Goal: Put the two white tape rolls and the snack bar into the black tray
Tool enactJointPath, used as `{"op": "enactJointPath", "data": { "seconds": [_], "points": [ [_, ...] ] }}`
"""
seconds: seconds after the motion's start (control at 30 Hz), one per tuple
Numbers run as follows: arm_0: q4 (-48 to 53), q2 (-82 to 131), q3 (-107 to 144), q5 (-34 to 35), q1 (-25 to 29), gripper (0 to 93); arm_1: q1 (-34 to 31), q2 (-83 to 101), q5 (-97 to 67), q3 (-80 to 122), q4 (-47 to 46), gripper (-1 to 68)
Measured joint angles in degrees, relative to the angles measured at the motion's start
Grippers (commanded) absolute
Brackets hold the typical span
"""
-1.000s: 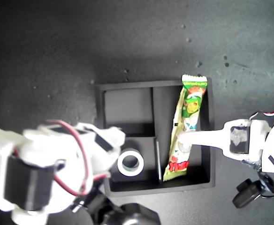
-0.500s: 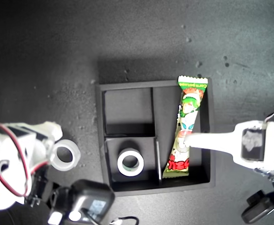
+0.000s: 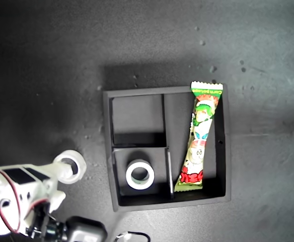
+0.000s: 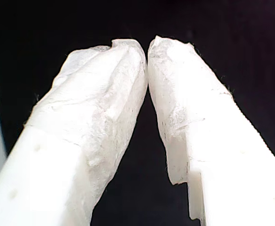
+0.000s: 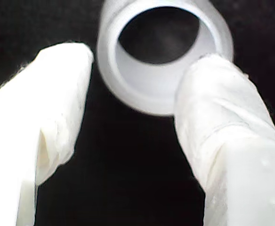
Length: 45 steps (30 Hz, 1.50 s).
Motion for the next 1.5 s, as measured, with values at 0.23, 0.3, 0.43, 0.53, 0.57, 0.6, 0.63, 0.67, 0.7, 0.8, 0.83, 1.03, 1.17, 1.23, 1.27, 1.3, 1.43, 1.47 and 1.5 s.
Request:
{"op": "enactJointPath", "data": {
  "seconds": [0.23, 0.3, 0.43, 0.53, 0.57, 0.6, 0.63, 0.67, 0.7, 0.8, 0.83, 1.03, 1.17, 1.23, 1.27, 1.3, 1.43, 1.47, 1.5],
  "points": [
    [-6.33, -2.29, 6.15, -3.16, 1.76, 17.4, -4.39, 29.71, 14.85, 33.75, -8.7, -0.5],
    [-9.76, -2.29, 9.05, -3.52, 1.85, 17.5, -5.45, 37.35, 17.58, 43.86, -12.22, -0.5],
    [-16.08, -2.29, 14.77, -4.04, 2.46, 16.8, -8.17, 48.52, 19.51, 62.84, -21.09, -0.5],
    [-20.13, -2.81, 18.54, -4.22, 2.55, 8.5, -11.51, 50.8, 19.51, 74.44, -30.23, -0.4],
    [-20.57, -3.52, 19.34, -4.22, 2.2, 3.9, -12.83, 51.33, 19.51, 77.87, -33.84, -0.4],
    [-20.92, -4.39, 19.95, -4.22, 1.67, 1.0, -14.24, 51.68, 19.51, 80.95, -37.62, -0.4],
    [-21.09, -5.1, 20.04, -4.22, 0.88, 0.2, -15.56, 51.77, 19.51, 84.02, -41.04, -0.4],
    [-21.18, -5.63, 20.13, -4.22, -0.26, 0.1, -16.44, 51.86, 19.51, 86.75, -44.21, -0.4],
    [-21.27, -5.71, 20.21, -4.04, -0.7, 0.1, -16.96, 51.86, 19.51, 88.95, -46.67, -0.4],
    [-18.63, -5.89, 18.9, -2.37, -2.11, 0.0, -18.19, 53.44, 19.51, 95.54, -53.53, -0.3],
    [-16.08, -5.98, 17.49, -1.67, -2.37, 0.0, -18.72, 55.63, 19.51, 98.61, -56.6, -0.3],
    [5.19, -6.06, -0.97, 12.39, -9.58, 0.0, -16.35, 72.86, 19.95, 119.18, -65.57, -0.3],
    [16.61, -8.35, -17.75, 23.03, -15.64, 0.0, -14.77, 74.53, 19.51, 122.17, -61.61, -0.3],
    [18.72, -9.93, -24.52, 27.95, -17.14, 0.0, -15.03, 74.88, 19.51, 122.52, -59.24, -0.3],
    [19.16, -10.81, -27.25, 29.97, -18.19, 0.0, -14.94, 75.06, 19.51, 122.52, -58.1, -0.3],
    [19.42, -11.87, -29.71, 31.73, -18.98, 0.0, -14.59, 74.97, 19.51, 122.52, -56.43, -0.3],
    [19.51, -18.98, -39.2, 39.11, -21.71, 0.0, -12.92, 75.06, 7.65, 122.52, -49.83, -0.3],
    [19.51, -21.36, -41.84, 40.87, -21.88, 0.0, -12.74, 75.15, -0.09, 122.52, -47.9, -0.2],
    [19.51, -23.91, -44.82, 42.28, -21.88, 0.0, -12.66, 75.15, -4.13, 122.52, -45.97, -0.2]
  ]
}}
